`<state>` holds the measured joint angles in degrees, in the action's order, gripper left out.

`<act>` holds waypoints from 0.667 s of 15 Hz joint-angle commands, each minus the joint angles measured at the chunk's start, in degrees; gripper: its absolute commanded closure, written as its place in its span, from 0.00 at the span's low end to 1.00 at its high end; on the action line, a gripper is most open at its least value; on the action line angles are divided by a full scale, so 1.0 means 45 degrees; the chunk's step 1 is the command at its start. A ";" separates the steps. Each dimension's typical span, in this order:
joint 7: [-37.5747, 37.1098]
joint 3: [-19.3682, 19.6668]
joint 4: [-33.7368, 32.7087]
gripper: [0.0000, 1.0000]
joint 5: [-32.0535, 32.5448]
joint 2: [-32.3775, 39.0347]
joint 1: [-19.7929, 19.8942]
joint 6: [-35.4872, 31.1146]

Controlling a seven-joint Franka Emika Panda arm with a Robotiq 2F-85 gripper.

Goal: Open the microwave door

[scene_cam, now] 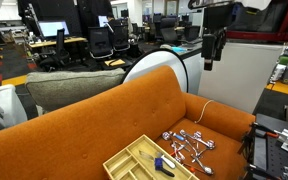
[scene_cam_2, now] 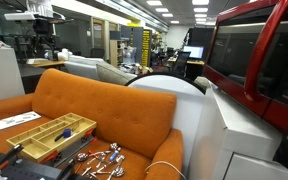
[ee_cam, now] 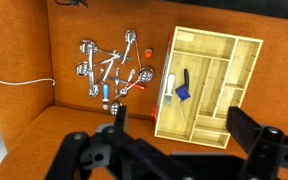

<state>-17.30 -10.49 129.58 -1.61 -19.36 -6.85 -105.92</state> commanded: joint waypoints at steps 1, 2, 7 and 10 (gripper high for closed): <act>-0.0564 0.0481 0.1000 0.00 -0.0284 -0.0810 0.0462 -0.0262; -0.0763 0.0643 0.1253 0.00 -0.0298 -0.0984 0.0632 -0.0195; -0.2257 0.0967 0.2390 0.00 -0.0069 -0.1973 0.1563 0.0043; -0.2311 0.0920 0.2327 0.00 0.0137 -0.1886 0.1688 0.0141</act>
<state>-28.05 -5.71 140.15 -0.69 -27.86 0.00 -105.39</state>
